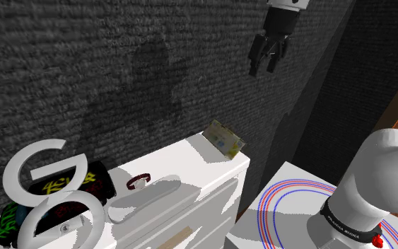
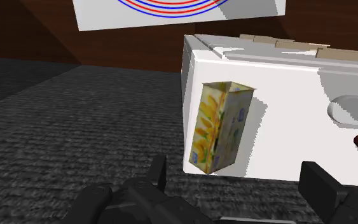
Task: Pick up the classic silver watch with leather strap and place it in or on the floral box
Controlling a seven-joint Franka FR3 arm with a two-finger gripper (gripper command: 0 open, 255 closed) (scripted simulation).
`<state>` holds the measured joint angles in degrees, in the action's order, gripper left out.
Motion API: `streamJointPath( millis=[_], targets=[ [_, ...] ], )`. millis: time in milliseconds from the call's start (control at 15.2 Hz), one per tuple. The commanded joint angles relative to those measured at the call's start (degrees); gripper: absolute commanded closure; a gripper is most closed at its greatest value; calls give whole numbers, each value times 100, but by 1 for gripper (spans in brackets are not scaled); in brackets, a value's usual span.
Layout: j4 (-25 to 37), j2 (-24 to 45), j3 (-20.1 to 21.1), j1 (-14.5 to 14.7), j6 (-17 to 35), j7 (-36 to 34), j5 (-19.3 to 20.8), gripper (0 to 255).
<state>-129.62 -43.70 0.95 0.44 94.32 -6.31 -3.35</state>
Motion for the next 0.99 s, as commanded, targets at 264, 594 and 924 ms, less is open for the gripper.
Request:
streamJointPath(
  millis=[264, 594, 924],
  targets=[
    [-328, 62, 622, -52, 352, -1019, -266, 0],
    [-494, 414, 1415, -124, 826, -2298, -568, 0],
    [-391, 1061, 2226, -276, 1322, -3594, -745, 0]
  ],
)
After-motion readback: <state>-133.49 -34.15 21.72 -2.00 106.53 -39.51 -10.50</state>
